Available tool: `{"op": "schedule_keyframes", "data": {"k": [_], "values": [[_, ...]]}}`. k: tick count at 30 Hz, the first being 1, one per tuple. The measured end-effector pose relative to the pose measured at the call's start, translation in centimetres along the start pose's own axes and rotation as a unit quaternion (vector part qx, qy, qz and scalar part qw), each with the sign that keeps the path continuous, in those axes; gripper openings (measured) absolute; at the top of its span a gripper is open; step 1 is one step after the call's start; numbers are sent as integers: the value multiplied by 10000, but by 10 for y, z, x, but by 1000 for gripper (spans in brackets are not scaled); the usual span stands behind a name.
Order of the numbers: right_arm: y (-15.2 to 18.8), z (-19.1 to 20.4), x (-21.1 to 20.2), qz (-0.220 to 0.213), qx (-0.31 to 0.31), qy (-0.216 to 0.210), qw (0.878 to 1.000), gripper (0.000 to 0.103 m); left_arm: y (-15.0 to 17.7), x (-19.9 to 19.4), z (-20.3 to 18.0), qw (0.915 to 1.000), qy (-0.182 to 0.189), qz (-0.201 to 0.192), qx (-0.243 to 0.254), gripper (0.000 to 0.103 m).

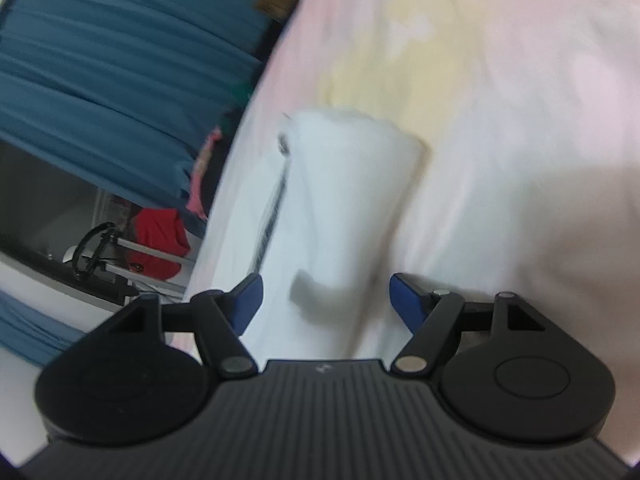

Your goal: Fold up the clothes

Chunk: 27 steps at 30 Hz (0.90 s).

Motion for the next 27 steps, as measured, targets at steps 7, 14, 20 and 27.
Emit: {"op": "schedule_keyframes", "data": {"k": [7, 14, 20, 27], "values": [[-17, 1, 40, -279, -411, 61, 9987, 34, -25, 27, 15, 9992, -192, -337, -19, 32], [-25, 33, 38, -731, -857, -42, 9936, 11, -41, 7, -5, 9969, 67, -758, 183, 14], [-41, 62, -2, -1095, -792, -452, 9898, 10, -50, -39, -35, 9914, 670, -1094, 252, 13], [-44, 28, -48, -1087, -195, -301, 9934, 10, -47, -113, -19, 9911, 824, -1026, 208, 13]]}}
Point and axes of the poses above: each gripper's, at about its wrist camera, not at the fingertips, and x roughly the way its jaws point, z to its left, y to its underside, the point moved 5 cm from there along x, roughly the way its jaws point, and after that the axes turned 4 degrees about -y, right-handed, at the moved point
